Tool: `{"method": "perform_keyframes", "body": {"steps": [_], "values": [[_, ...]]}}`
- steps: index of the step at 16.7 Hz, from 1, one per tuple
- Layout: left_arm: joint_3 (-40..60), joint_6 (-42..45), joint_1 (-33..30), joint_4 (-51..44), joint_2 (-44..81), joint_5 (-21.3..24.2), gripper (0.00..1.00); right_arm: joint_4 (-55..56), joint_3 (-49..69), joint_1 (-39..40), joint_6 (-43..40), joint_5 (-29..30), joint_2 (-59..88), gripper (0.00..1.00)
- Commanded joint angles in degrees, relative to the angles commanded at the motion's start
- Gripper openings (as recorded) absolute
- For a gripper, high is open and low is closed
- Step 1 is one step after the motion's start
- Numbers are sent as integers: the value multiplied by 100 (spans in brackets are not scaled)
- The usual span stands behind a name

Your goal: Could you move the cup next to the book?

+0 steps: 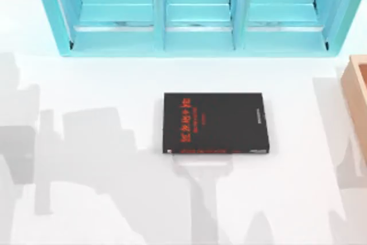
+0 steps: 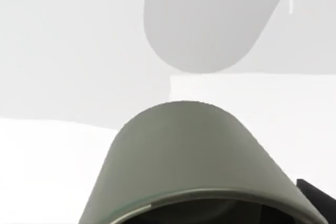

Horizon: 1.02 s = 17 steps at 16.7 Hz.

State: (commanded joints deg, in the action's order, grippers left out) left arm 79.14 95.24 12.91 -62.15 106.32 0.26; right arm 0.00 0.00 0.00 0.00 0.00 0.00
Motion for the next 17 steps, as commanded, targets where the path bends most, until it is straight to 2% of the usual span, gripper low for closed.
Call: {"method": "perform_keyframes", "body": {"steps": [5,13,17], "values": [[872,-2545,-965,-442,615,77,0,0,0,0,0,0,0,100],[2272,-8157,-2744,-1219,1621,271,0,0,0,0,0,0,0,100],[2916,-10471,-3510,-1391,1852,302,0,0,0,0,0,0,0,100]]}}
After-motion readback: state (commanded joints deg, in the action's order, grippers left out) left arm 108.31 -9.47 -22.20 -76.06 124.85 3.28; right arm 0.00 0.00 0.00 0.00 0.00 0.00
